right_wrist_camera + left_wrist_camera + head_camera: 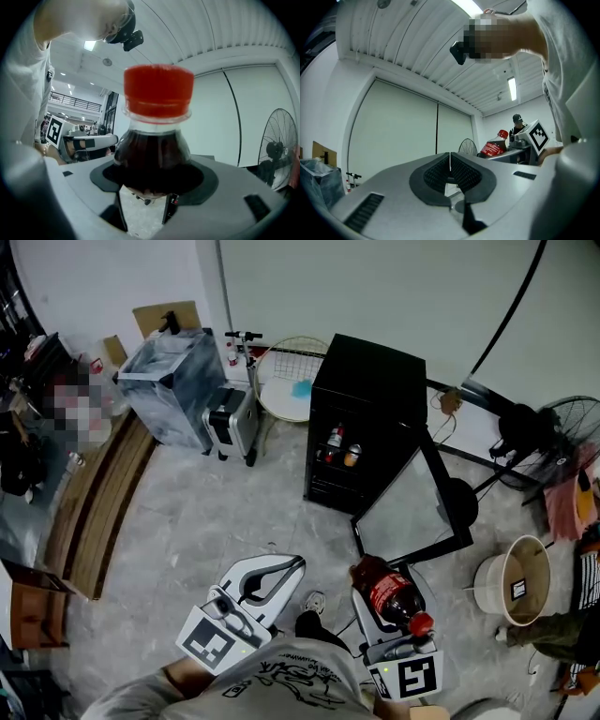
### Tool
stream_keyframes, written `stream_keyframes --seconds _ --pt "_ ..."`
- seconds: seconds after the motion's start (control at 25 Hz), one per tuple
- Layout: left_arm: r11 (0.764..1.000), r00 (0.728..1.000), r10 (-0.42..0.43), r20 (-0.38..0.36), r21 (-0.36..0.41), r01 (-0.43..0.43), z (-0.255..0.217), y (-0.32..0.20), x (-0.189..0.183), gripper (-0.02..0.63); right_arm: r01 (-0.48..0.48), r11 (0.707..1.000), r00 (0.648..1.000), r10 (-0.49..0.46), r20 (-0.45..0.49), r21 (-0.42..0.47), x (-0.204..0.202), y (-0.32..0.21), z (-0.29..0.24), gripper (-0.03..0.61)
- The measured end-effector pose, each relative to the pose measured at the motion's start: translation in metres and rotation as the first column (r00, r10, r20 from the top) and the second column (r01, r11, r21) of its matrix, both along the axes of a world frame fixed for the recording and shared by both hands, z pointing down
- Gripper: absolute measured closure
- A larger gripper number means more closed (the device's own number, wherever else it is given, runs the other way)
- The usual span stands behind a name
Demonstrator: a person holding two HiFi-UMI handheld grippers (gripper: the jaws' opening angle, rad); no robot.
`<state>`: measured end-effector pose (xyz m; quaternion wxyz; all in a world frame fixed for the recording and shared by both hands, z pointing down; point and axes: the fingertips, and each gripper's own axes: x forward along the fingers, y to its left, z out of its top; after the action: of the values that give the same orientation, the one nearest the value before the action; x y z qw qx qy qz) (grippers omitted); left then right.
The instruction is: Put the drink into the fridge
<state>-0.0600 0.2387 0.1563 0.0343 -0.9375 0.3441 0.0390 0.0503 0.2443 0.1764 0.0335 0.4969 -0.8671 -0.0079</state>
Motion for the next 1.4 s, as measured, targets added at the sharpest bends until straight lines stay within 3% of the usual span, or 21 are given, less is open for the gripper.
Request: stream_keyframes --seconds 0.68,1.4 --pt "0.999 0.999 -0.035 0.005 0.007 0.035 -0.002 -0.075 0.069 0.591 0.046 0.999 0.999 -0.046 -0.008 -0.004 0.064 -0.074 0.002 0.265" --pt "0.999 0.999 -0.034 0.022 0.012 0.034 0.001 -0.108 0.088 0.591 0.049 0.999 0.999 -0.049 -0.006 0.001 0.084 -0.106 0.002 0.265"
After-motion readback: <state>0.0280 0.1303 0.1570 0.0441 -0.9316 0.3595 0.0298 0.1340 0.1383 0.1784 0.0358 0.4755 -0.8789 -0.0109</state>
